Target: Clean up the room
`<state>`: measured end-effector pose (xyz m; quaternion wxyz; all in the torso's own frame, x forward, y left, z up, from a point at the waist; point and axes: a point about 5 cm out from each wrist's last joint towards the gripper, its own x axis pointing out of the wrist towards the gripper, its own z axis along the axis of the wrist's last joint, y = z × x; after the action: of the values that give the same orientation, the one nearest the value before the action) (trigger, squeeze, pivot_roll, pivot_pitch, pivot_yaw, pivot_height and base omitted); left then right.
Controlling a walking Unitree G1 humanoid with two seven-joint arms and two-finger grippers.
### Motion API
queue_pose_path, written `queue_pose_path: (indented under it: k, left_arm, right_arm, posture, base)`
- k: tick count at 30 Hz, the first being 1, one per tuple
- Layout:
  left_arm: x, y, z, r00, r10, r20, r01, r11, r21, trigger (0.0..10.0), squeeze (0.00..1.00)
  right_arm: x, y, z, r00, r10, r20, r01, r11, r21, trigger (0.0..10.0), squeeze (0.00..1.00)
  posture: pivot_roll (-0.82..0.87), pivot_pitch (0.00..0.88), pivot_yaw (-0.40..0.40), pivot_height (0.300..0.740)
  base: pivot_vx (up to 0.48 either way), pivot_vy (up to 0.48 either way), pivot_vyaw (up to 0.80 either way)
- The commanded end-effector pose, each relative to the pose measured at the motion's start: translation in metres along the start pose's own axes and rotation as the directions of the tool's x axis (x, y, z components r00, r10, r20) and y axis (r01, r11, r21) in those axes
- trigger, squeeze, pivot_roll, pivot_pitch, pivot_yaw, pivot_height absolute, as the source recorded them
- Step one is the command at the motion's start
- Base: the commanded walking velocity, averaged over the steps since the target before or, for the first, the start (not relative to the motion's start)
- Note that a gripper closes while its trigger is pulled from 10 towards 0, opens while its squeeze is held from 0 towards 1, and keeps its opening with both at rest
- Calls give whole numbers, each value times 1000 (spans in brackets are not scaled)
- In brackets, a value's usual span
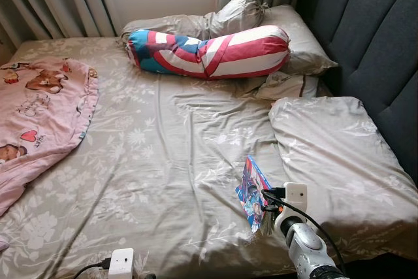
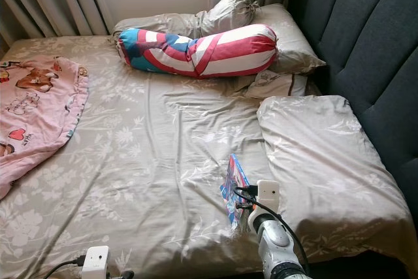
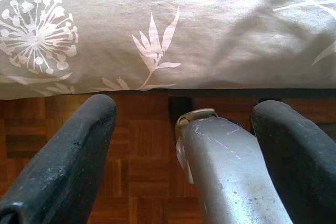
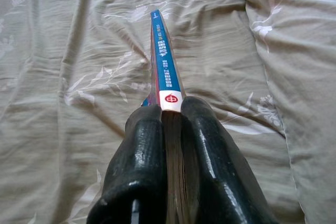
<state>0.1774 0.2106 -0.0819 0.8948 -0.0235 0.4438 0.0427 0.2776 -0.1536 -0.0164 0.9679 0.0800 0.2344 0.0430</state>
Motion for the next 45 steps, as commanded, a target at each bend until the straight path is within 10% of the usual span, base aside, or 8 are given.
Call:
queue_pose_path:
  k: [1, 30, 45]
  left_arm:
    - [-2, 1, -9, 1000, -4, -28, 4, 1000, -2, 10000, 0]
    - [-2, 2, -6, 1000, 3, -8, -3, 1000, 6, 10000, 0]
    - [-6, 2, 13, 967, 18, 256, 3, 997, -80, 10000, 0]
  right_arm:
    - [4, 4, 13, 998, 19, 60, -18, 1000, -24, 10000, 0]
    - [6, 8, 22, 995, 29, 98, -27, 999, -16, 10000, 0]
    - [14, 22, 56, 963, 85, 256, -107, 992, 73, 10000, 0]
  posture:
    - [-83, 55, -49, 740]
    - [-86, 74, -51, 740]
    - [-97, 77, -43, 740]
  base:
    - [0, 0, 0]
    - [160, 0, 0]
    - [0, 0, 0]
